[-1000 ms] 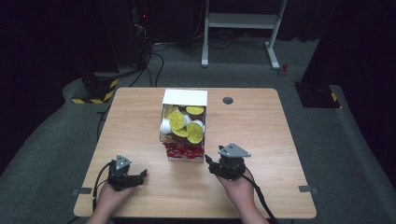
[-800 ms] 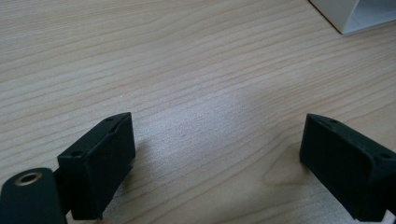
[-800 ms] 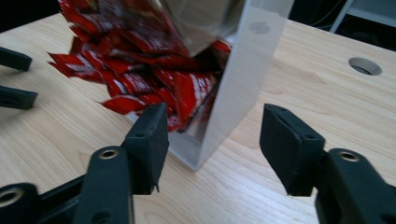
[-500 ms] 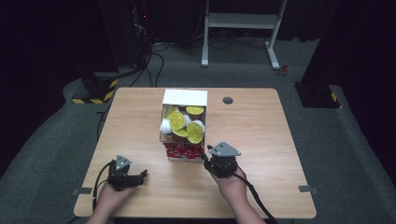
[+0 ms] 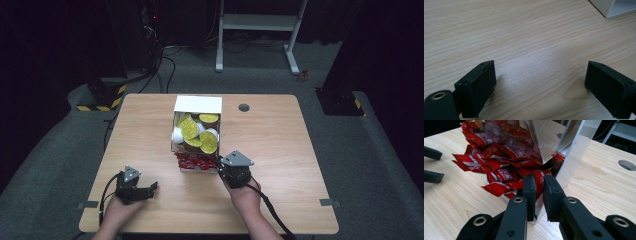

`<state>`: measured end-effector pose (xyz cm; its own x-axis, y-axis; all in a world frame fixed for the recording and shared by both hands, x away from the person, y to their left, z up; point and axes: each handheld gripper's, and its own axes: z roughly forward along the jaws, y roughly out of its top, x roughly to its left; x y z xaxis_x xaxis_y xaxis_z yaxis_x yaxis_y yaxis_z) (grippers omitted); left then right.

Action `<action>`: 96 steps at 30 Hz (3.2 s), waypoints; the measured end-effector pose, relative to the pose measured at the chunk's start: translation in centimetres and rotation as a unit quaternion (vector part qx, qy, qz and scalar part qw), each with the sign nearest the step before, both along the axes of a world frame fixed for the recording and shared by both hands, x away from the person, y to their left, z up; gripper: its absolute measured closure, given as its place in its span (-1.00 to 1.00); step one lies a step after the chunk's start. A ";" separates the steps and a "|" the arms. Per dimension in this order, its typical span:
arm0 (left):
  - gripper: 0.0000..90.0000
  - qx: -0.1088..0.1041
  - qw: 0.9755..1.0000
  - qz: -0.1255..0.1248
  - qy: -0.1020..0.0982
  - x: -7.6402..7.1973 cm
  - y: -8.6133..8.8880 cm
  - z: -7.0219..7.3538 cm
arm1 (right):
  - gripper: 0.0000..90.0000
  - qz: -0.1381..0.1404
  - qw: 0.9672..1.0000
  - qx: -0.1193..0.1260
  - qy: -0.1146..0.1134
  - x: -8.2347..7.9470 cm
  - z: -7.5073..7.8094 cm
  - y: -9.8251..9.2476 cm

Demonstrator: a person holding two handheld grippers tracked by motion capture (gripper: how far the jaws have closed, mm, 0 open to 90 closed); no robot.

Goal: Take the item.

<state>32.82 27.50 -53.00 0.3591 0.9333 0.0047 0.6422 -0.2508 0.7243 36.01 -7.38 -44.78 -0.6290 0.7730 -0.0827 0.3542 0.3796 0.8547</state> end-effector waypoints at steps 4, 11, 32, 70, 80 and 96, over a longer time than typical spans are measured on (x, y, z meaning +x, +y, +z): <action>-0.77 0.000 1.000 0.000 0.000 0.0 0.0 0.0 | 0.80 -0.004 1.000 -0.003 0.003 0.3 0.0 0.2; -0.77 0.000 1.000 0.000 0.000 0.0 0.0 0.0 | 0.89 -0.007 1.000 -0.011 -0.001 0.1 -0.2 0.2; -0.77 0.000 1.000 0.000 0.000 0.0 0.0 0.0 | 0.89 0.004 1.000 0.016 -0.011 -2.3 0.6 -1.2; -0.77 -0.001 1.000 0.000 0.000 0.0 0.0 0.0 | 0.47 -0.003 1.000 0.014 -0.003 -1.6 0.0 -0.2; -0.77 -0.001 1.000 0.000 0.000 0.0 0.0 0.0 | 0.80 -0.014 1.000 0.005 -0.006 -1.6 0.1 -0.1; -0.77 -0.001 1.000 -0.001 0.000 0.0 0.0 0.0 | 0.81 -0.007 1.000 0.015 -0.020 -3.5 0.8 -1.2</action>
<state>32.83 27.47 -53.00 0.3606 0.9327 0.0037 0.6416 -0.2510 0.7248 32.46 -8.54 -43.99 -0.6154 0.7838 -0.0835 0.3243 0.3482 0.8795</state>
